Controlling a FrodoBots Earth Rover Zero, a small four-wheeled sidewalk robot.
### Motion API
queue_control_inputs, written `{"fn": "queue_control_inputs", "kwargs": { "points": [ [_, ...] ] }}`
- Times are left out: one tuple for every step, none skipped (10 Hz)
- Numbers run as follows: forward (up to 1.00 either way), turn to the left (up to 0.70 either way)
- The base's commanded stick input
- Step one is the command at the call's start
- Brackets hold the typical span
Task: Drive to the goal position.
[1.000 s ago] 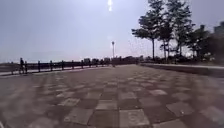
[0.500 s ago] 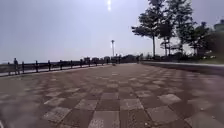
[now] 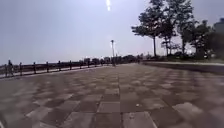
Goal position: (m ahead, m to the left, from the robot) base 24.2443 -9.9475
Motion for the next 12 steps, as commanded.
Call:
{"fn": "queue_control_inputs", "kwargs": {
  "points": [
    [0.91,0.01],
    [0.91,0.01],
    [0.91,0.01],
    [0.91,0.01],
    [0.91,0.01],
    [0.91,0.01],
    [0.91,0.01],
    [0.91,0.01],
    [0.91,0.01],
    [0.91,0.01],
    [0.91,0.01],
    [0.91,0.01]
  ]
}}
